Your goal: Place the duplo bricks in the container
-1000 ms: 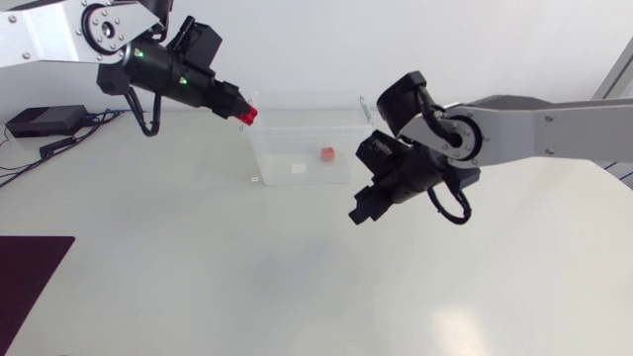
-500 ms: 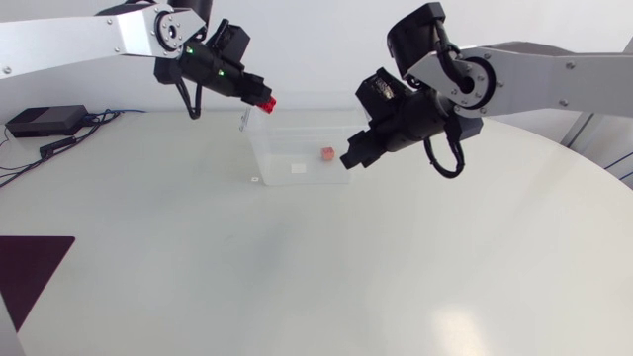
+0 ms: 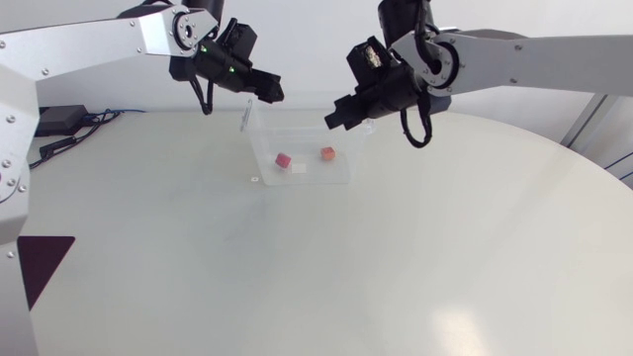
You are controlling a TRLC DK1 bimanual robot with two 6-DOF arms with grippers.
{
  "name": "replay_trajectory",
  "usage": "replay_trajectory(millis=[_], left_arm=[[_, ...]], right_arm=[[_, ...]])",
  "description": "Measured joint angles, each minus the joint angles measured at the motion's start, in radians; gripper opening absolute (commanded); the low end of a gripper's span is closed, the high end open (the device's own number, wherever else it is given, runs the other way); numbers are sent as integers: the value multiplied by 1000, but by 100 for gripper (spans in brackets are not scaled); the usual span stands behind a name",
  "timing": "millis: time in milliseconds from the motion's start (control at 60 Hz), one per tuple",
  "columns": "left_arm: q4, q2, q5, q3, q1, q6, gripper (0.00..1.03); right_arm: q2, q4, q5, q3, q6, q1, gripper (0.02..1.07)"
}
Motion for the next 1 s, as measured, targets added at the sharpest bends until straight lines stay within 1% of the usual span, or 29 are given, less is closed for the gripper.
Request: replay_trajectory(millis=[183,400,533,617,633,650,667,717,733,750,883,1000], left_arm=[[0,-115,-3,-79,8,-23,100],[1,-325,-6,-177,8,-48,100],[2,-439,-29,-277,6,-48,100],[4,-489,-31,-354,6,-48,100],[4,-499,-33,-371,6,-48,100],[4,-510,-36,-389,6,-48,100],[4,-519,-37,-406,6,-47,100],[4,-552,-49,-463,6,-47,100],[4,-560,-52,-477,6,-48,100],[4,-570,-52,-494,6,-47,100],[8,-671,-57,-628,9,-47,100],[14,-761,-109,-717,15,-43,100]], right_arm=[[86,33,0,87,3,-31,44],[143,100,0,106,3,-37,44],[188,124,8,150,3,-29,46],[240,122,12,214,2,-27,46],[251,121,12,228,2,-26,48],[264,119,12,243,2,-23,53],[274,117,12,256,2,-23,60],[301,109,13,285,-1,-23,86],[311,102,14,294,-1,-23,98],[319,93,15,303,-1,-23,104],[357,59,23,341,-1,-23,103],[350,49,23,339,-1,-23,103]])
